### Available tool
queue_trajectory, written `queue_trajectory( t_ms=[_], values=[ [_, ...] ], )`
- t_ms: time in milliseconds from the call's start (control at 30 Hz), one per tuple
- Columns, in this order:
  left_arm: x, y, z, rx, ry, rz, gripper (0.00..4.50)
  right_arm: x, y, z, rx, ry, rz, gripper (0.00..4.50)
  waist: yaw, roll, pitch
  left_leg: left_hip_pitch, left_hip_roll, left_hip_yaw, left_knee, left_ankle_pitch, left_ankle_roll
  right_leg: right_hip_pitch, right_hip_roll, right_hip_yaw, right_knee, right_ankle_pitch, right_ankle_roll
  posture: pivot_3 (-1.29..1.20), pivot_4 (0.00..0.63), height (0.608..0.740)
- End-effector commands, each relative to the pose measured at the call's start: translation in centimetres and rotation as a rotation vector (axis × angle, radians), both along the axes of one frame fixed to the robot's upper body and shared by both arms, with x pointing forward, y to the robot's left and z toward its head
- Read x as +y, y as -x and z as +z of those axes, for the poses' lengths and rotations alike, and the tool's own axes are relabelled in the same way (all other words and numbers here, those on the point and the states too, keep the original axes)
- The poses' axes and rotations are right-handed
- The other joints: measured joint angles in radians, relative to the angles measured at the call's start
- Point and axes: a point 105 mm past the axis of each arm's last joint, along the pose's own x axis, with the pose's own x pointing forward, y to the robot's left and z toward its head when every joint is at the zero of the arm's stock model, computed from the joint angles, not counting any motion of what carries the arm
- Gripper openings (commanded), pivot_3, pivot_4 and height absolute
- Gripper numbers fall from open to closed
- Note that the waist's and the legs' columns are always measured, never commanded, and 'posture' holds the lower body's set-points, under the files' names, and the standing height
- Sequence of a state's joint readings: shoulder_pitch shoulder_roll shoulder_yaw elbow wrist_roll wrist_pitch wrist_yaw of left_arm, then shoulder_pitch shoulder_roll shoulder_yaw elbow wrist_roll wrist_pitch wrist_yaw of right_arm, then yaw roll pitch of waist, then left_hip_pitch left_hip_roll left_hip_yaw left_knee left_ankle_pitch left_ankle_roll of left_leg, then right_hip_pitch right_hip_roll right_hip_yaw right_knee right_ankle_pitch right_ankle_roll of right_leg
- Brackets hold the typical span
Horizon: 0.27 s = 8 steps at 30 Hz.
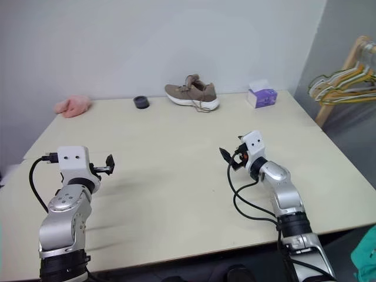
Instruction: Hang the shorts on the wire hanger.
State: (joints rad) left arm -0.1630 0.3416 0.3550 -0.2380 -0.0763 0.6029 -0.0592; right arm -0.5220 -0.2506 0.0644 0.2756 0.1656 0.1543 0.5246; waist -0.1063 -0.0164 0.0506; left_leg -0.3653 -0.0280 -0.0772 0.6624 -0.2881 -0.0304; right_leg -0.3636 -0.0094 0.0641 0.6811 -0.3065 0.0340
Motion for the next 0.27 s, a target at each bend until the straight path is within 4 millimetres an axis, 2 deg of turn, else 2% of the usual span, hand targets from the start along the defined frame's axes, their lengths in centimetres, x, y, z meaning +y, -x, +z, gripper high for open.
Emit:
queue_trajectory(
  t_ms=[33, 100, 167, 200, 233, 267],
  values=[
    [-0.9, -0.5, 2.4, -0.076, -0.034, -0.055, 4.50, 0.3, -0.5, 1.2, -0.049, -0.008, 0.028, 4.47, 0.027, -0.001, 0.000, 0.000, 0.000, 0.000, 0.000, 0.000, 0.000, 0.000, 0.000, 0.000, 0.000, 0.001, -0.001, 0.02, 0.006, 0.740],
    [-1.0, -0.7, 2.8, -0.074, -0.045, -0.086, 4.50, 0.2, -0.6, 1.2, -0.041, -0.008, 0.035, 4.47, 0.049, -0.001, 0.000, 0.001, 0.000, -0.001, -0.001, 0.000, 0.000, 0.000, 0.000, -0.001, 0.000, 0.001, -0.001, 0.04, 0.003, 0.740],
    [-1.0, -1.0, 3.4, -0.083, -0.061, -0.103, 4.50, -0.1, -1.0, 1.4, -0.031, -0.020, 0.022, 4.47, 0.061, -0.001, 0.001, 0.000, 0.000, -0.001, -0.001, 0.000, 0.000, -0.001, 0.001, -0.001, 0.001, 0.001, -0.002, 0.05, 0.024, 0.740],
    [-0.9, -1.2, 3.6, -0.084, -0.066, -0.106, 4.50, -0.2, -1.1, 1.4, -0.028, -0.023, 0.014, 4.47, 0.068, -0.001, 0.003, 0.000, 0.000, 0.000, -0.001, 0.000, 0.000, -0.001, 0.001, -0.001, 0.001, 0.001, -0.002, 0.05, 0.055, 0.740],
    [-1.0, -1.2, 3.8, -0.090, -0.082, -0.112, 4.50, -0.4, -1.1, 1.3, -0.025, -0.023, 0.009, 4.47, 0.075, 0.000, 0.008, 0.000, 0.000, 0.000, -0.001, 0.000, 0.000, -0.001, 0.001, -0.001, 0.001, 0.001, -0.002, 0.05, 0.055, 0.740],
    [-1.1, -1.2, 4.0, -0.101, -0.086, -0.120, 4.50, -0.6, -1.0, 1.2, -0.022, -0.023, 0.004, 4.47, 0.075, 0.000, 0.008, 0.001, 0.001, 0.000, -0.001, 0.000, 0.000, 0.000, 0.001, -0.001, 0.001, 0.002, -0.003, 0.05, 0.026, 0.740]
  ],
)
